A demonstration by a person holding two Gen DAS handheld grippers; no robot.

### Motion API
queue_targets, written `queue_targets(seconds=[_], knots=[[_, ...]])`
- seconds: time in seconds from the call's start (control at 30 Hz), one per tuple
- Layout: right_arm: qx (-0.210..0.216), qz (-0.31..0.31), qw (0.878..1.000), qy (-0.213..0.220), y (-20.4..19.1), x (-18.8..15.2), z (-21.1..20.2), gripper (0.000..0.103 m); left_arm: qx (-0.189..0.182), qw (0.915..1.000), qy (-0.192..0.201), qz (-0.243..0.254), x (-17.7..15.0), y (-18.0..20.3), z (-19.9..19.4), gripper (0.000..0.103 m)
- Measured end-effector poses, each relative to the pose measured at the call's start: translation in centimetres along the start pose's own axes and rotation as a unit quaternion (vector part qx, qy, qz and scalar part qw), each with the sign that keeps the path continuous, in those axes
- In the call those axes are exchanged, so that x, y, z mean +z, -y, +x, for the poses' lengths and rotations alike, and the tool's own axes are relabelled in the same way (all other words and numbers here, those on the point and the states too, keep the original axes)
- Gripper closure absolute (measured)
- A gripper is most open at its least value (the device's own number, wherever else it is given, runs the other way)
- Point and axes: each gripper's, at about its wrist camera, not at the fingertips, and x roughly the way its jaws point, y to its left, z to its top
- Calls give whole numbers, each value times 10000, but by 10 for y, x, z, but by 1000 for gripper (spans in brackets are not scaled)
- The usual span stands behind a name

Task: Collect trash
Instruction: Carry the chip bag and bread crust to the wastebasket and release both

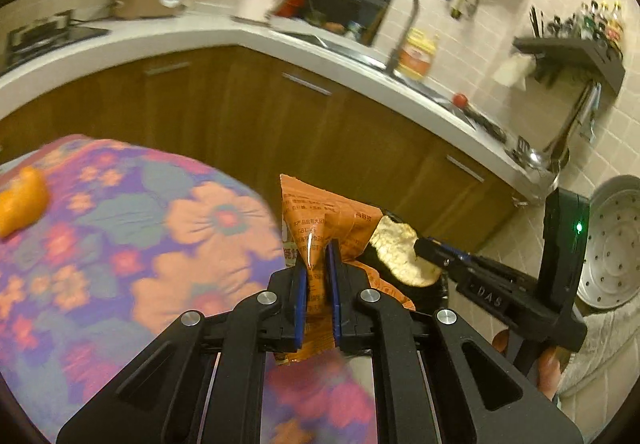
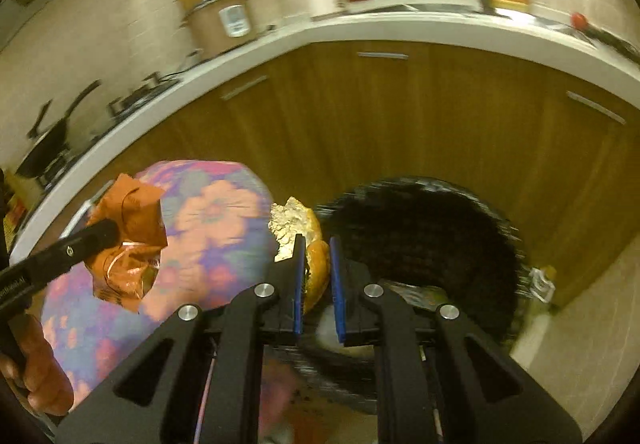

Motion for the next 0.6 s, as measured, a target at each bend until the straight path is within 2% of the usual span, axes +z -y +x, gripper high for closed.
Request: queue_targets(seconds=[0.23,0.33,0.6], knots=[[-286,280,9990,-221,34,-12,18,94,-63,9985,-515,172,1,26,71,95],[-337,358,9983,-309,46,-17,22,93,-70,9976,-649,240,-1,32,89,93],[-289,697,9960,-489,72,-23,29,90,-28,9959,-841,329,-7,38,107,68]])
